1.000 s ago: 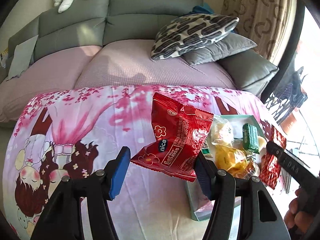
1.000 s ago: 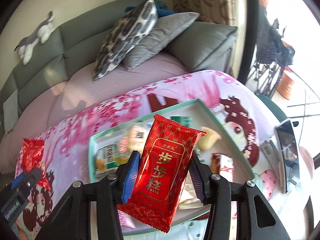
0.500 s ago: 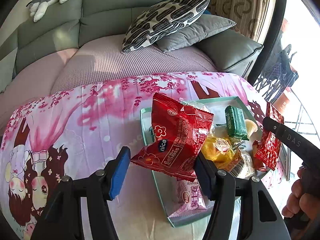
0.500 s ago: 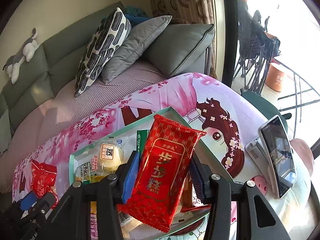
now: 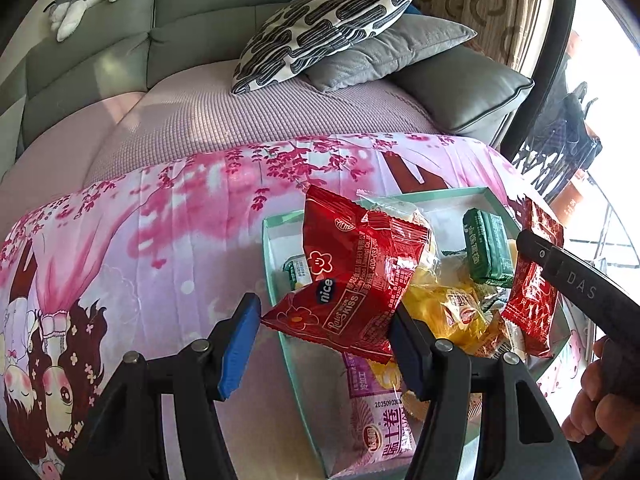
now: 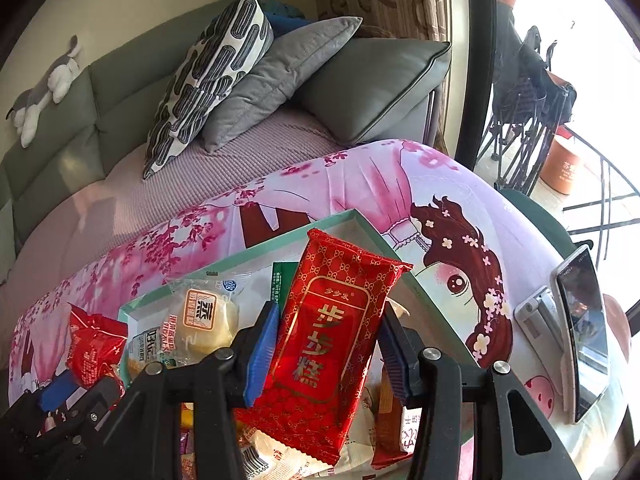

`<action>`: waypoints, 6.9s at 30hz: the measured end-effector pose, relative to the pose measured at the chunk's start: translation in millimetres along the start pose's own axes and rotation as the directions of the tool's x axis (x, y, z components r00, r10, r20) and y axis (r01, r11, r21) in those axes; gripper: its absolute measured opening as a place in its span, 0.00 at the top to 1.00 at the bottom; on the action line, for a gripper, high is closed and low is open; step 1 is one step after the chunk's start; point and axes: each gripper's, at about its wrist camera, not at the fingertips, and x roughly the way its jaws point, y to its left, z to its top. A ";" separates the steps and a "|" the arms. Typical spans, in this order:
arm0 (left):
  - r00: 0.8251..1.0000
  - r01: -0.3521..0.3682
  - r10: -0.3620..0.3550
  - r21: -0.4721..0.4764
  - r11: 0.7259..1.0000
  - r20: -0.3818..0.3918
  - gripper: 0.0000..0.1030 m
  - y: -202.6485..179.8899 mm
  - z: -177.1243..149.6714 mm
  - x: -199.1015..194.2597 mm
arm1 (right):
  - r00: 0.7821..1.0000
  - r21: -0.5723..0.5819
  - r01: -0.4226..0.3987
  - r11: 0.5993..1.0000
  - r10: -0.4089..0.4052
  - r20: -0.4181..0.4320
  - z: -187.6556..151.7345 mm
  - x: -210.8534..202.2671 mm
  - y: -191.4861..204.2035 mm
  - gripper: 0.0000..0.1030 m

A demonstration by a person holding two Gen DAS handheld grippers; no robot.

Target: Organize snacks

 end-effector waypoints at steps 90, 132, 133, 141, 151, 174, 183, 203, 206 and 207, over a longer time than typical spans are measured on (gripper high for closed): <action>0.948 -0.315 0.316 -0.205 0.927 -0.028 0.04 81.6 4.0 -18.0 | 0.994 -0.116 -0.090 0.989 0.083 -0.068 -15.5 0.2 50.4 0.00; 0.908 -0.409 0.365 -0.244 0.879 -0.207 0.04 115.2 -55.5 -54.1 | 0.984 -0.325 -0.151 0.933 0.112 -0.136 -74.9 -44.4 113.8 0.00; 0.909 -0.405 0.360 -0.245 0.881 -0.208 0.04 115.3 -57.3 -54.6 | 0.984 -0.329 -0.154 0.932 0.115 -0.137 -76.9 -45.3 114.5 0.00; 0.912 -0.397 0.349 -0.258 0.881 -0.214 0.04 115.4 -71.6 -59.4 | 0.983 -0.342 -0.164 0.925 0.124 -0.134 -86.6 -52.3 114.5 0.00; 0.916 -0.387 0.334 -0.275 0.880 -0.221 0.04 119.2 -90.3 -65.9 | 0.983 -0.348 -0.160 0.924 0.117 -0.141 -97.7 -56.5 111.3 0.00; 0.931 -0.336 0.273 -0.272 0.902 -0.243 0.04 118.9 -132.4 -74.7 | 0.975 -0.316 -0.163 0.935 0.104 -0.196 -128.7 -58.9 92.6 0.00; 0.933 -0.324 0.258 -0.274 0.906 -0.251 0.04 119.7 -131.1 -70.9 | 0.974 -0.313 -0.161 0.936 0.099 -0.205 -127.9 -57.0 91.8 0.00; 0.936 -0.307 0.237 -0.278 0.910 -0.260 0.04 118.3 -126.9 -62.4 | 0.970 -0.321 -0.153 0.934 0.081 -0.228 -129.2 -50.5 92.8 0.00; 0.938 -0.303 0.233 -0.279 0.911 -0.258 0.04 117.9 -126.5 -62.9 | 0.970 -0.323 -0.150 0.935 0.076 -0.232 -129.8 -49.9 92.4 0.00; 0.938 -0.302 0.232 -0.280 0.911 -0.258 0.04 117.6 -126.3 -62.8 | 0.970 -0.323 -0.150 0.934 0.075 -0.233 -129.9 -49.9 92.3 0.00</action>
